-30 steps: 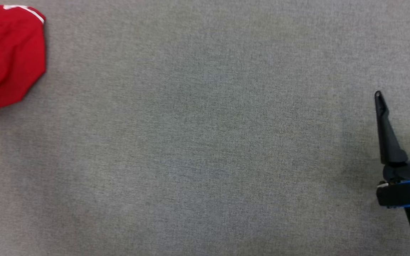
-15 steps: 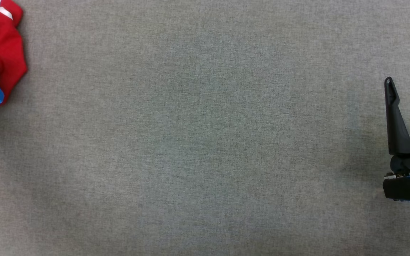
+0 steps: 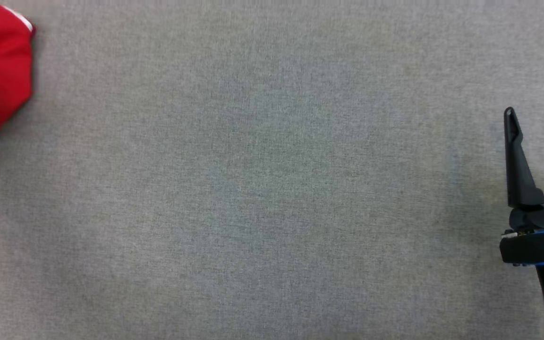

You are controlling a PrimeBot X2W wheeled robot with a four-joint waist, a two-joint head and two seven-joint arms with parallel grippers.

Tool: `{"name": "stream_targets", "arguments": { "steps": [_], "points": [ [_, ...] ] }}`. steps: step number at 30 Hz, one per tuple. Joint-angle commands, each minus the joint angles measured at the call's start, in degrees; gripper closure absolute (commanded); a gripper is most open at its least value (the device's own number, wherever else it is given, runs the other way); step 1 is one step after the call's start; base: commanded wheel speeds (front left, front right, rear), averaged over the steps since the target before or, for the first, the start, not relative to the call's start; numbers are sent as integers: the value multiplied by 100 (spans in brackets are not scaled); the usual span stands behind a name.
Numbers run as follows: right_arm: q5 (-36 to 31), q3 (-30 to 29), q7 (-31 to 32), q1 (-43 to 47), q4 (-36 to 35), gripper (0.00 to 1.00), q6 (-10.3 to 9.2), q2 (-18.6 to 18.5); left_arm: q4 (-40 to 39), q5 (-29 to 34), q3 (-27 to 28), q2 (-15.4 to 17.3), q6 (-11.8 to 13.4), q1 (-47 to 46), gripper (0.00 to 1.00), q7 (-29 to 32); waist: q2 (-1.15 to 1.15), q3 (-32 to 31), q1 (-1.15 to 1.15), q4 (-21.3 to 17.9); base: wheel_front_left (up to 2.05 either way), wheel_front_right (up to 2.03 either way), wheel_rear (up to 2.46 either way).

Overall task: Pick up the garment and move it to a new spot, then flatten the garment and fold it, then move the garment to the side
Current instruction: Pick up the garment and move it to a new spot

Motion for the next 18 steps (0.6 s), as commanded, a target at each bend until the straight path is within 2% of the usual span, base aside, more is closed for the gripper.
{"name": "stream_targets", "arguments": {
  "steps": [1, 6, 9, 12, 18],
  "points": [
    [23, 7, -89, 15, 87, 0, 3, 66, -94, -54, -83, 97, -25, -128, 100, -199, 0, -158, 0, -87, 0, 0, 0],
    [67, 32, -291, 106, 366, 0, 3, 215, -365, 14, -407, 229, -24, -411, 100, -802, 0, -555, 0, -219, 0, 0, 0],
    [102, 33, -414, 174, 548, 0, 3, 301, -560, 97, -600, 197, -25, -576, 100, -1181, 0, -812, 0, -314, 0, 0, 0],
    [137, 11, -521, 277, 719, 0, 2, 398, -783, 203, -770, 63, -21, -802, 100, -1440, 0, -1066, 0, -423, 0, 0, 0],
    [220, -14, -717, 464, 1011, 0, 3, 536, -1382, 327, -997, -325, 10, -1165, 100, -1590, 0, -1480, 0, -775, 0, 0, 0]
  ]
}}
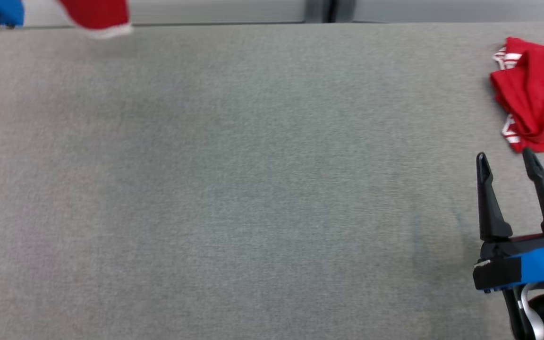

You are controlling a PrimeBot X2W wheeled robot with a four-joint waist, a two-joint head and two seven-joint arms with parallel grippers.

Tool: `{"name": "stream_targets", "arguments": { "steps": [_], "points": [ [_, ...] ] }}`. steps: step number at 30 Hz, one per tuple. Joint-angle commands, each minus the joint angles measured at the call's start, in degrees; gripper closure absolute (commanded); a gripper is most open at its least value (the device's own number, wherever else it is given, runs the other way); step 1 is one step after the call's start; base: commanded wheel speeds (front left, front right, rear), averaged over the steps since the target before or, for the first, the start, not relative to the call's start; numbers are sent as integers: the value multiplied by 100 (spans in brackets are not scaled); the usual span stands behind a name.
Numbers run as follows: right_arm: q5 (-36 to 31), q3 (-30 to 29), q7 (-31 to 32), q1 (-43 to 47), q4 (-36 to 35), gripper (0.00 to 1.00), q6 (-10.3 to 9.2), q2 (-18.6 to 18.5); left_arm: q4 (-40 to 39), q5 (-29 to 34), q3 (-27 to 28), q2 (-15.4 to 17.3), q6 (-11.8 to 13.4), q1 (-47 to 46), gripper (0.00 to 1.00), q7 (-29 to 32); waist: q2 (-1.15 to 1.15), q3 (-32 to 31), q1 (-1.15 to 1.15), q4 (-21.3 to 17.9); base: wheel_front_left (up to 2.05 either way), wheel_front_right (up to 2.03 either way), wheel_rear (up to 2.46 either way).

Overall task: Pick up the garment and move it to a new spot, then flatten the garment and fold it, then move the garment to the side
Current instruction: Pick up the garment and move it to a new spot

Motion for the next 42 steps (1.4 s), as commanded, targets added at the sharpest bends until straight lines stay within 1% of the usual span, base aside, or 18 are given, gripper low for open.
{"name": "stream_targets", "arguments": {
  "steps": [1, 4, 10, 13, 18, 24, 28, 36, 37, 38, 42],
  "points": [
    [45, -35, -64, 104, 79, 0, 3, 48, -235, 97, -87, -97, 24, -174, 100, -53, 0, -250, 0, -284, 0, 0, 0],
    [99, -54, -158, 197, 207, 0, 3, 87, -633, 172, -234, -271, 46, -273, 100, -43, 0, -352, 0, -496, 0, 0, 0],
    [315, -14, -401, 232, 518, 0, 3, 111, -1301, 283, -598, -650, 82, -334, 100, 200, 0, -469, 0, -974, 0, 0, 0],
    [485, 51, -532, 239, 720, 0, 3, 111, -1531, 281, -772, -818, 89, -164, 100, 319, 0, -494, 0, -1172, 0, 0, 0],
    [655, 199, -731, 235, 994, 0, 3, 110, -1772, 237, -1037, -1023, 126, 430, 100, 360, 0, -520, 0, -1431, 0, 0, 0],
    [708, 213, -886, 278, 1214, 0, 3, 109, -1752, 215, -1433, -1209, 190, 1432, 100, 359, 0, -590, 0, -1477, 0, 0, 0],
    [687, 254, -886, 270, 1275, 0, 3, 110, -1544, 274, -1690, -1314, 223, 2056, 100, 272, 0, -637, 0, -1416, 0, 0, 0],
    [620, 297, -847, 282, 1292, 0, 3, 107, -1083, 327, -2252, -1560, 201, 3146, 100, 70, 0, -712, 0, -1214, 0, 0, 0],
    [619, 296, -839, 297, 1292, 0, 3, 107, -1035, 333, -2308, -1610, 211, 3238, 69, 26, 0, -721, 0, -1181, 0, 0, 0],
    [610, 303, -829, 304, 1289, 0, 3, 107, -1004, 354, -2369, -1664, 215, 3302, 0, -14, 0, -731, 0, -1148, 0, 0, 0],
    [581, 319, -794, 327, 1287, 0, 3, 106, -1012, 363, -2425, -1778, 231, 3431, 0, -381, 0, -816, 0, -1022, 0, 0, 0]
  ]
}}
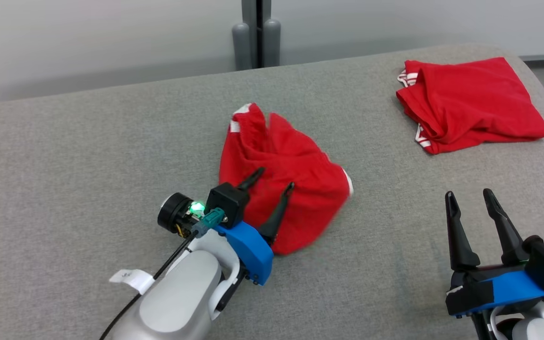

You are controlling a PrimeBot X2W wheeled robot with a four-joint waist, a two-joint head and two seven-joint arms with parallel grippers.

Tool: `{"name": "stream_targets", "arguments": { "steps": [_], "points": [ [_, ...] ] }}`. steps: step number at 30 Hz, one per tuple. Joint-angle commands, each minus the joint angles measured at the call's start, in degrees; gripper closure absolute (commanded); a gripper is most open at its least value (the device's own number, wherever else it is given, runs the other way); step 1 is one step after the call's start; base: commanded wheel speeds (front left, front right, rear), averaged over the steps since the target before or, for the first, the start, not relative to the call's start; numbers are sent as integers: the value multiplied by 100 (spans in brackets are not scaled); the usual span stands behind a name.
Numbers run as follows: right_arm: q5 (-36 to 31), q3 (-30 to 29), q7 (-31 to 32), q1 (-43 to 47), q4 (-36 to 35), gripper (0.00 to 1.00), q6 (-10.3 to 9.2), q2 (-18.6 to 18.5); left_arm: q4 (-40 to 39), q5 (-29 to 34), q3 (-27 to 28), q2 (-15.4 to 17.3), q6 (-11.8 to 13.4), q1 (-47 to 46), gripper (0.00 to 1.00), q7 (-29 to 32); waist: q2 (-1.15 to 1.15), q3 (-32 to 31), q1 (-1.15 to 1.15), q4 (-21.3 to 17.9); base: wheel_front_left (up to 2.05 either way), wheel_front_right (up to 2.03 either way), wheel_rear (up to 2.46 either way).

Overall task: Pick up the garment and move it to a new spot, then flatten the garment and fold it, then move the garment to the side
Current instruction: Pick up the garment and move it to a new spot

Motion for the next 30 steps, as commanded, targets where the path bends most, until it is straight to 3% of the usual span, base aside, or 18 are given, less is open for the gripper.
{"name": "stream_targets", "arguments": {
  "steps": [1, 9, 22, 30],
  "points": [
    [-44, 9, 19, 81, 0, 0, 3, -4, -37, 31, 45, 10, 43, 49, 0, -151, 0, -39, 0, 39, 0, 0, 0],
    [-106, -32, 84, 266, 10, 0, 3, -3, -425, 103, 393, 256, 407, 263, 0, -573, 0, -361, 0, 320, 0, 0, 0],
    [-87, -159, 170, 590, -45, 0, 3, -5, -1708, 209, 1522, 923, 992, 1358, 0, -613, 0, -693, 0, 924, 0, 0, 0],
    [-34, -226, 154, 744, -32, 0, 3, -6, -2366, 445, 2147, 1002, 1202, 2103, 0, -615, 0, -807, 0, 1242, 0, 0, 0]
  ]
}}
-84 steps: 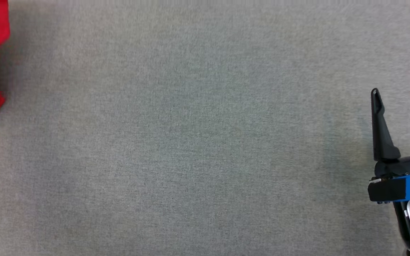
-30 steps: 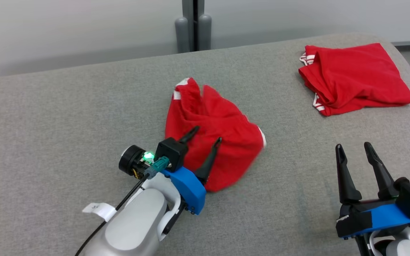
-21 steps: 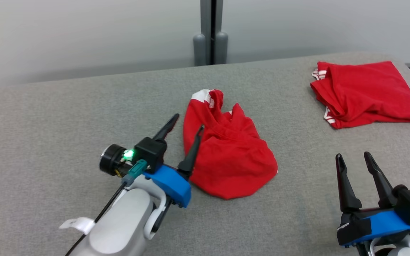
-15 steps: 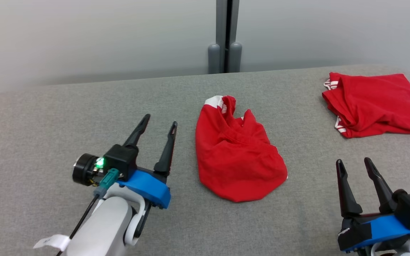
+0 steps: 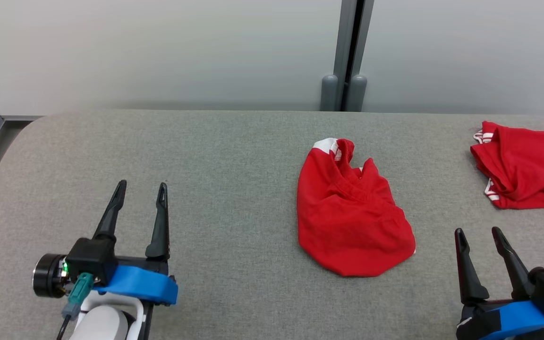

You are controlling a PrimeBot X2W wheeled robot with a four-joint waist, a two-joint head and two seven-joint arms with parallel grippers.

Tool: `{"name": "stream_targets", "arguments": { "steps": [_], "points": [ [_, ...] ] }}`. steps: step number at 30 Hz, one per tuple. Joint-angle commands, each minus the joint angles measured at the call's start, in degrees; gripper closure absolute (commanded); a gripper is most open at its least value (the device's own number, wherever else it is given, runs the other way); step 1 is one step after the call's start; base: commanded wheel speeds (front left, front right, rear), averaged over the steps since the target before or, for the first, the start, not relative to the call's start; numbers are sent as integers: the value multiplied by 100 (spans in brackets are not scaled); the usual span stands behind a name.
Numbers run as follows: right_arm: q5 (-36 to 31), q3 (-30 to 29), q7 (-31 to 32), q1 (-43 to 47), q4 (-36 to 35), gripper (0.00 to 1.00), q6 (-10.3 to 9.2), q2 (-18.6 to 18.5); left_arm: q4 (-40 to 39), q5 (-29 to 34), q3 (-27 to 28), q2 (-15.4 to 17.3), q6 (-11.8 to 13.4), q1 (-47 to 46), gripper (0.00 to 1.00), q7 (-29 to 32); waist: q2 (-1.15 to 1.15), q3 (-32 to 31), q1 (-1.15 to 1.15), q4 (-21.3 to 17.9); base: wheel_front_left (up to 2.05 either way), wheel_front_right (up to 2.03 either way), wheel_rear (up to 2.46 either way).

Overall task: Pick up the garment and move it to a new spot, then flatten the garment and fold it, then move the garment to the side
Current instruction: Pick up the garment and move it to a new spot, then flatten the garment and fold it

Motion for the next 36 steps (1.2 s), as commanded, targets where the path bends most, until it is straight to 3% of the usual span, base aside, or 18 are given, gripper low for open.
{"name": "stream_targets", "arguments": {
  "steps": [1, 15, 36],
  "points": [
    [17, -1, -15, 91, 12, 0, 3, -8, -55, 51, 41, -25, 32, 82, 0, -26, 0, -9, 0, 12, 0, 0, 0],
    [68, -17, 8, 253, 49, 0, 3, -7, -395, 362, 825, -335, -59, 1072, 0, -26, 0, -172, 0, 113, 0, 0, 0],
    [51, -47, 24, 190, 94, 0, 3, -7, -161, 805, 1251, -635, -422, 1162, 0, -27, 0, -105, 0, 140, 0, 0, 0]
  ]
}}
